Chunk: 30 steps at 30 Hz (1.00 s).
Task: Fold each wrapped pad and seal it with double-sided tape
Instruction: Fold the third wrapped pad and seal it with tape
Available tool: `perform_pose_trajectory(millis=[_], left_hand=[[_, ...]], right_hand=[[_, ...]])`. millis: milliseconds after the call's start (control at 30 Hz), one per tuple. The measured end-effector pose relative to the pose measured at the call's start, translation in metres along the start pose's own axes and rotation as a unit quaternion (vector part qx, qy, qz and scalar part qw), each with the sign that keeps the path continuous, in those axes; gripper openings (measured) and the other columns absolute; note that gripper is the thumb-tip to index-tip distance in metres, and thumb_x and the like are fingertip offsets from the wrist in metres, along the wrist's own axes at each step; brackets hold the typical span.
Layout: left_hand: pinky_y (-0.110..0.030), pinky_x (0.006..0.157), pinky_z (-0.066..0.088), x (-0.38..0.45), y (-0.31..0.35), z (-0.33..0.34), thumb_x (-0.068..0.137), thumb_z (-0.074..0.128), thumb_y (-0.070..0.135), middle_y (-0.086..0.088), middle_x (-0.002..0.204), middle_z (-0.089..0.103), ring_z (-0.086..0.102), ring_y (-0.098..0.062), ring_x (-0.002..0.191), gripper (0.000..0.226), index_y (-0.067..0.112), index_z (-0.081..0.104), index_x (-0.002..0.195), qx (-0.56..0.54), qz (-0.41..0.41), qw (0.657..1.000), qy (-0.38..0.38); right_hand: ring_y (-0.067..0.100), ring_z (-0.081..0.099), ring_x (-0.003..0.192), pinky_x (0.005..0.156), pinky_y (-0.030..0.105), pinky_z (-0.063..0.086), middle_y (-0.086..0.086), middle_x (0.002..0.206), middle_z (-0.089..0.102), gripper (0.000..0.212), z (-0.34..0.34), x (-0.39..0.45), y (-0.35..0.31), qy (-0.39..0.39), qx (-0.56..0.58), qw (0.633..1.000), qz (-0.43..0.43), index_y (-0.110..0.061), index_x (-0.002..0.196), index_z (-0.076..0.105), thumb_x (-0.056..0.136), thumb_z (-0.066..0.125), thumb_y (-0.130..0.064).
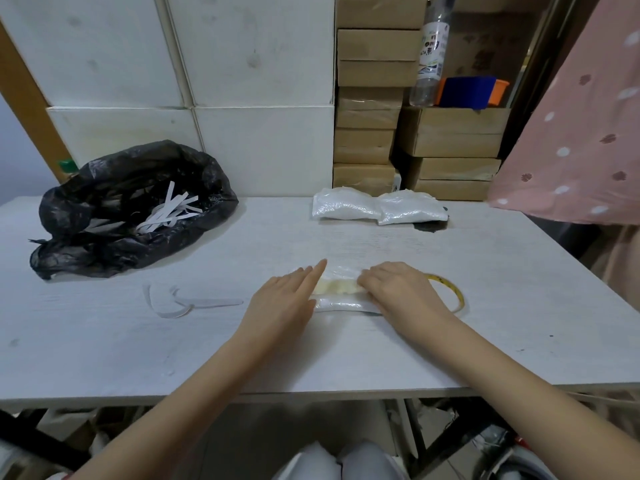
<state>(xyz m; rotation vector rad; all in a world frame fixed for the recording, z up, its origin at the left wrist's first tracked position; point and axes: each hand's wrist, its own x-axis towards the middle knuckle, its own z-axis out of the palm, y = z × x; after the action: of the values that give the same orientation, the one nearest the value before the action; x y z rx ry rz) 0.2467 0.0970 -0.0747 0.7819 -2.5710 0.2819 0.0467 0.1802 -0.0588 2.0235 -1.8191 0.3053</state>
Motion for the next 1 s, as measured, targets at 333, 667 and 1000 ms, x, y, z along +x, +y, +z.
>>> perform_pose_trajectory(millis=[333, 667, 1000], left_hand=[[-0.026, 0.044, 0.052, -0.024, 0.011, 0.002, 0.071, 0.049, 0.001, -0.007, 0.1, 0.07, 0.052, -0.018, 0.095, 0.039, 0.017, 0.069, 0.1, -0.087, 0.002, 0.994, 0.061], [-0.024, 0.038, 0.048, -0.023, 0.013, 0.01, 0.051, 0.058, -0.005, 0.004, 0.082, 0.069, 0.061, -0.018, 0.071, 0.05, 0.023, 0.072, 0.09, -0.083, -0.011, 0.994, 0.067], [-0.029, 0.049, 0.056, -0.024, 0.013, 0.0, 0.074, 0.044, 0.008, -0.001, 0.092, 0.072, 0.069, -0.022, 0.079, 0.038, 0.022, 0.074, 0.094, -0.11, -0.012, 0.994, 0.011]], right_hand=[[0.02, 0.058, 0.118, 0.103, 0.04, 0.037, 0.01, 0.131, 0.058, 0.048, 0.002, -0.038, 0.0, -0.1, 0.035, 0.994, -0.022, -0.007, 0.126, 0.058, 0.095, 0.034, -0.035], [0.005, 0.033, 0.135, 0.103, 0.02, 0.021, -0.015, 0.147, 0.034, 0.048, -0.034, -0.032, -0.011, -0.006, 0.534, 0.78, 0.327, -0.038, 0.145, 0.021, 0.098, 0.032, -0.042], [0.011, -0.001, 0.146, 0.113, 0.024, -0.008, 0.002, 0.159, 0.002, 0.101, 0.0, -0.006, -0.054, -0.147, 0.111, 0.979, 0.09, -0.013, 0.15, 0.008, 0.07, -0.018, -0.069]])
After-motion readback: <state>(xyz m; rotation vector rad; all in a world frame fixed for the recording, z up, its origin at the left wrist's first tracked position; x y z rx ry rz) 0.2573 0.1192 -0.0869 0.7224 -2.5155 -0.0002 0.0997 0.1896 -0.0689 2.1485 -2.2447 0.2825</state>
